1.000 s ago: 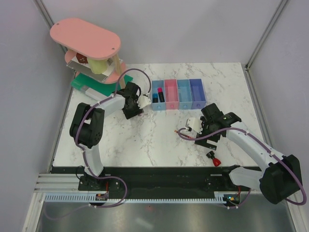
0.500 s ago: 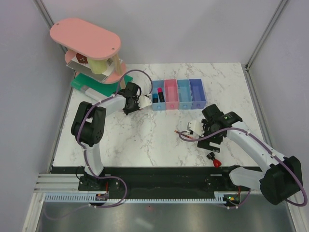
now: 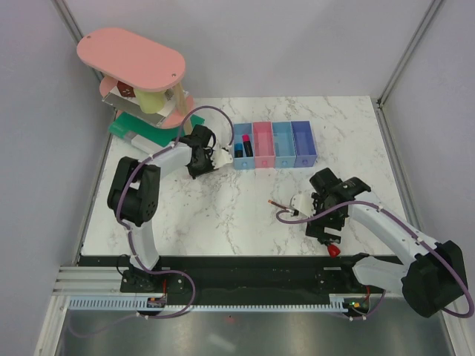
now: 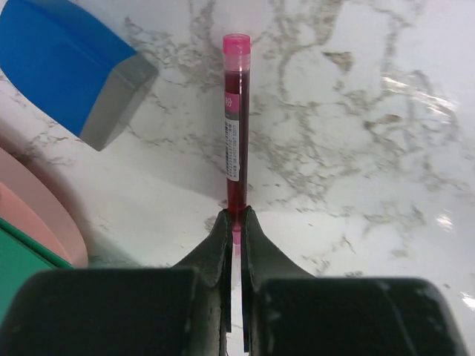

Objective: Sort the stationery into containers
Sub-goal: Pick up the pen from the center of the board, then place the pen in the storage box.

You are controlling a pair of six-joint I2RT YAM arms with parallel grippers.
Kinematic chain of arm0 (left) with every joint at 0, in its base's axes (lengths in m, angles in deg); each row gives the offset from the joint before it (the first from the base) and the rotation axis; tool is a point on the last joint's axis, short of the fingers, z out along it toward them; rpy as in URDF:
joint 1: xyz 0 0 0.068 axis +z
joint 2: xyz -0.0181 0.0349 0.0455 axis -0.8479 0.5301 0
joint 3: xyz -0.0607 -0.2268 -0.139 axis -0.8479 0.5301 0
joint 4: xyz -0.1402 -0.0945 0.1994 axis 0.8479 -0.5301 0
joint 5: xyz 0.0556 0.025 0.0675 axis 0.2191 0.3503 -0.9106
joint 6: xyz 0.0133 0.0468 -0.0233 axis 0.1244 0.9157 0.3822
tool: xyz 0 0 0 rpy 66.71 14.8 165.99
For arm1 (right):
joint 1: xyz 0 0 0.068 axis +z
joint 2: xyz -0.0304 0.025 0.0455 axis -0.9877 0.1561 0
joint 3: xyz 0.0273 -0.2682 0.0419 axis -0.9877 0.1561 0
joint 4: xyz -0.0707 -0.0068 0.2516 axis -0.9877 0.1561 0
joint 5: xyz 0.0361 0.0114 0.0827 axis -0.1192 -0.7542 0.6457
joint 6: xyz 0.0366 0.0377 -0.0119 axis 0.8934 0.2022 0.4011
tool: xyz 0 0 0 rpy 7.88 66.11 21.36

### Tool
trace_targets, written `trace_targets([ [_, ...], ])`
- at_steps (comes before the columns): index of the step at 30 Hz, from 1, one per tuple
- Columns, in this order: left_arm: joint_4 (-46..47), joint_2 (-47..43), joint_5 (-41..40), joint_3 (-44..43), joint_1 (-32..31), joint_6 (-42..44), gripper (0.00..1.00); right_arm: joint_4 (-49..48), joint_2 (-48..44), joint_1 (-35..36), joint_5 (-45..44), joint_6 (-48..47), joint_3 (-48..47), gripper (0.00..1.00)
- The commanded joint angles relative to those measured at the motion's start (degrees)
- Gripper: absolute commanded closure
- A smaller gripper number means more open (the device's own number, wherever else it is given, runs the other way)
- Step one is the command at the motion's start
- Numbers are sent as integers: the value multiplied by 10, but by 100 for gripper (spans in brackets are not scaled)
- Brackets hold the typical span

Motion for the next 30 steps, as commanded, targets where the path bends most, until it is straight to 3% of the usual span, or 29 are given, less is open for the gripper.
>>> trace_targets([
  [1,-125,-60,108,-83,-1,-34,98,-28,-26,2,-7,22,5,2],
  [11,-218,-51,266,-260,-10,-147,98,-70,-50,1,-14,77,6,2],
  [19,-179,57,500,-412,-20,-385,98,-125,-80,1,-68,134,5,2],
  [23,-116,110,541,-441,-34,-475,98,-143,-86,0,-90,143,-9,2],
  [30,-1,200,496,-483,-40,-592,98,-146,-78,0,-95,152,-20,2],
])
